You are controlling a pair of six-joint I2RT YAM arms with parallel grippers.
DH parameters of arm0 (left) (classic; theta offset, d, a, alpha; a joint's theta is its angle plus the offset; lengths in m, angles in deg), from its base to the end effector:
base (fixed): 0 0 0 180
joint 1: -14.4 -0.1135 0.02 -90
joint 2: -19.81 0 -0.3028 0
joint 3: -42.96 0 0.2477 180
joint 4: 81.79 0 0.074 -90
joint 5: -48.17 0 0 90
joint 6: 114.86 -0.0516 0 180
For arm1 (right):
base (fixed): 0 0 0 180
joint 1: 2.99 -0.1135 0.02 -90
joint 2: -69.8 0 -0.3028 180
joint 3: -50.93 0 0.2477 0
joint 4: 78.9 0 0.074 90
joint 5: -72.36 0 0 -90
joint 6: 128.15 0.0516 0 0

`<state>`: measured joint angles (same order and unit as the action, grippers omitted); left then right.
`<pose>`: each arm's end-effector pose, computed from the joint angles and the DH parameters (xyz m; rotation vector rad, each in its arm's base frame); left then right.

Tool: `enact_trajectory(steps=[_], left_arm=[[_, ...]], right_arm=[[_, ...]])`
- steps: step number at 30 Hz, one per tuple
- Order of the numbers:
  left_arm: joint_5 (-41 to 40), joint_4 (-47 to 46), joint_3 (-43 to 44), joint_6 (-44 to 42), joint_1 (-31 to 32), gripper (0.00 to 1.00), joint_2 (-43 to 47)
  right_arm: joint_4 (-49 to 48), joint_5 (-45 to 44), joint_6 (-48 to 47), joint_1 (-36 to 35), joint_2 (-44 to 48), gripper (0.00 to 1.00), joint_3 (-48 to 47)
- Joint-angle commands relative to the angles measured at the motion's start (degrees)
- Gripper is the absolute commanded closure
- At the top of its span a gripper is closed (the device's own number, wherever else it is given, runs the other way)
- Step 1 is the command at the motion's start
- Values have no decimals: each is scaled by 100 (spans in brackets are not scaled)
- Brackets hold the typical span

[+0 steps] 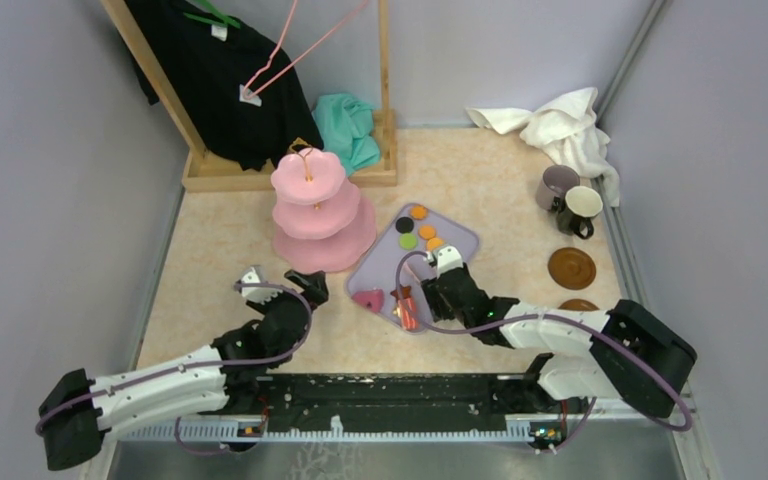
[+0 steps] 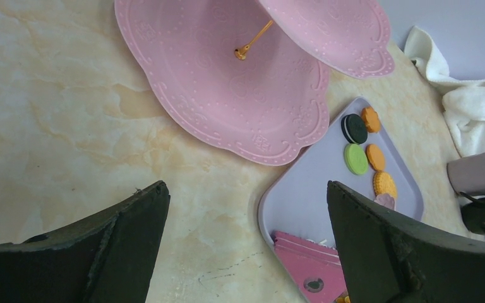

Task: Serve the afternoon tea

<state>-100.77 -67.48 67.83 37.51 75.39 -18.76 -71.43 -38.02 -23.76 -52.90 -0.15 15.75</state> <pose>0.0933 -0.0772 0.1964 -0.6121 1.7344 -0.4542 0.1491 0.1493 0.1744 -0.5163 2.1996 0.1878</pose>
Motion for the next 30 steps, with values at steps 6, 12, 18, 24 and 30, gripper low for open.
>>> enact_trajectory(steps=[6, 12, 18, 24, 30], left_arm=[[-144, 307, -136, 315, 36, 1, 237], [-162, 431, -157, 420, 35, 1, 331], [-142, 535, -188, 558, 33, 1, 367], [-106, 565, -219, 612, 36, 1, 435], [-106, 627, -248, 636, 36, 1, 556]], right_arm=[[95, -635, 40, -477, -10, 45, -403], [173, -741, 131, -632, 83, 57, -385], [156, -675, 168, -643, 155, 63, -344], [112, -574, 178, -643, 16, 63, -388], [62, -526, 236, -645, 43, 65, -371]])
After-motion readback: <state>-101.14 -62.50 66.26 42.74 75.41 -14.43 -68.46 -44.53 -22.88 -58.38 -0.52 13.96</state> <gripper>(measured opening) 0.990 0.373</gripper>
